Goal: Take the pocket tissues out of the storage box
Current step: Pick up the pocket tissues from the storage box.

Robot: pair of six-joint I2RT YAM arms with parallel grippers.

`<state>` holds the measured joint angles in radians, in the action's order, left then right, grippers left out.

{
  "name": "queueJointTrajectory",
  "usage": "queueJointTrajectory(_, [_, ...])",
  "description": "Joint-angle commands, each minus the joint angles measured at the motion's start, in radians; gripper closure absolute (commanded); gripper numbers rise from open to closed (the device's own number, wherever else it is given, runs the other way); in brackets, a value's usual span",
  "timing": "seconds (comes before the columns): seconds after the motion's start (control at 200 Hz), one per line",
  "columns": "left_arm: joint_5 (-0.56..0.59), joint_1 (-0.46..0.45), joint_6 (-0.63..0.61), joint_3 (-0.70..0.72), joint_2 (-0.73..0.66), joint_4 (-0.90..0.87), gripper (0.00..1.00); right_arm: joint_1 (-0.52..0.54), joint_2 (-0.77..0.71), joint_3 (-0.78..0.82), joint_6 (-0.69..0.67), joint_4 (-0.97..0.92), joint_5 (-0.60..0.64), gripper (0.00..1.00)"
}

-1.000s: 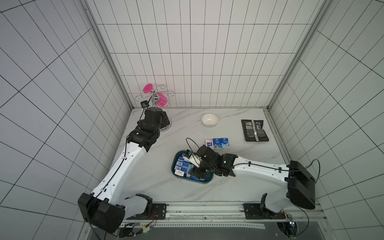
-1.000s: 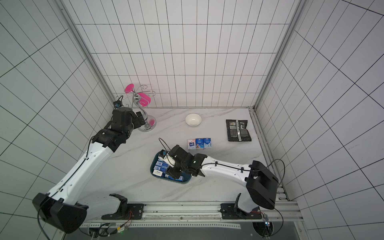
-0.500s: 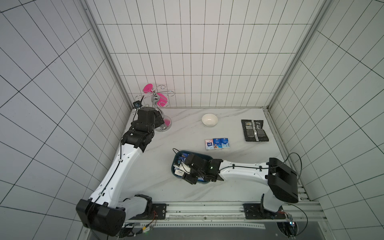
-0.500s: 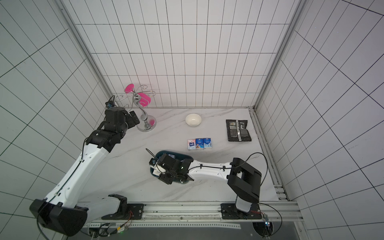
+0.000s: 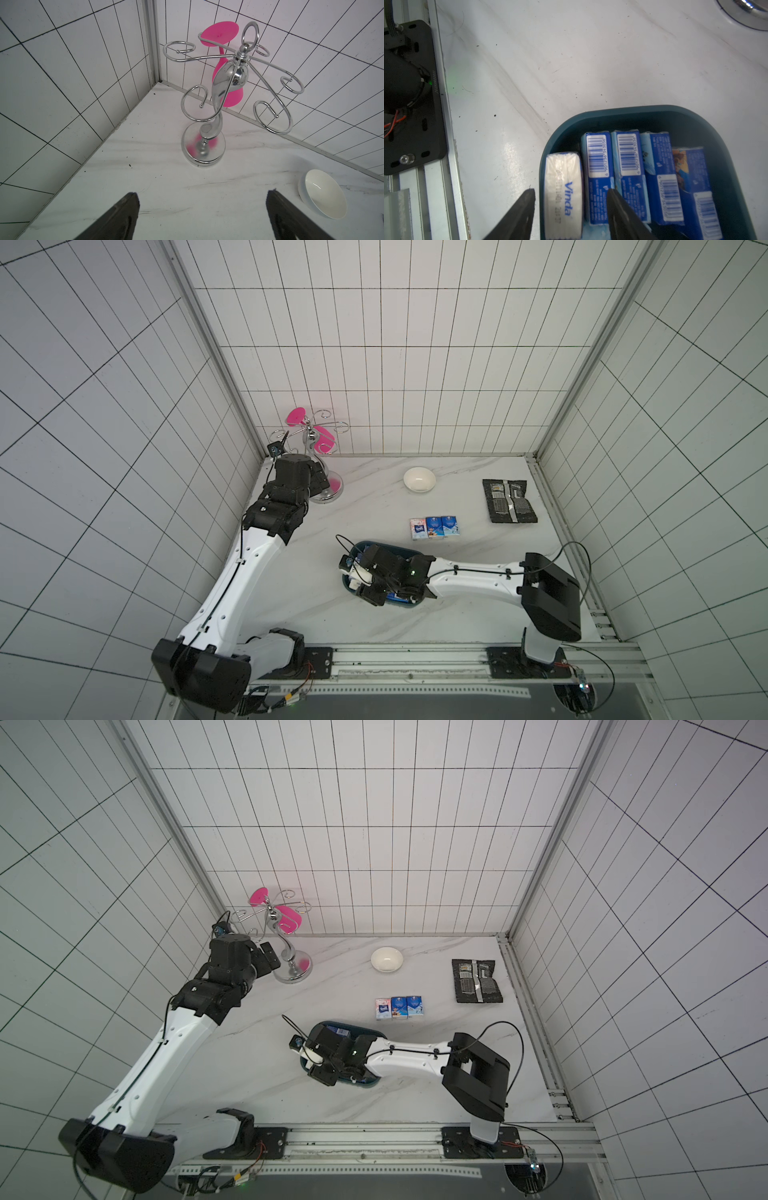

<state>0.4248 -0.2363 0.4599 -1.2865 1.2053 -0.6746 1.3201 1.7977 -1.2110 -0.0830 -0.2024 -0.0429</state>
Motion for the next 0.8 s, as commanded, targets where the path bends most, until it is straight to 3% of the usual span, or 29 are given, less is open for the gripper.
queueJointTrajectory(0.0, [-0.008, 0.001, -0.003, -0.023, -0.016, -0.005, 0.01, 0.016, 0.033, -0.053, -0.017, -0.035, 0.004, 0.44])
queueJointTrajectory(0.355, [-0.015, 0.002, -0.004, -0.022, -0.021, -0.006, 0.01, 0.013, 0.038, -0.071, -0.008, -0.053, 0.027, 0.73])
queueJointTrajectory(0.5, [-0.021, 0.001, -0.004, -0.019, -0.027, -0.003, 0.01, 0.013, 0.036, -0.065, -0.010, -0.057, 0.038, 0.79])
queueJointTrajectory(0.795, [-0.026, 0.001, -0.002, -0.028, -0.014, -0.001, 0.02, 0.012, -0.100, -0.038, 0.026, -0.038, 0.075, 0.78])
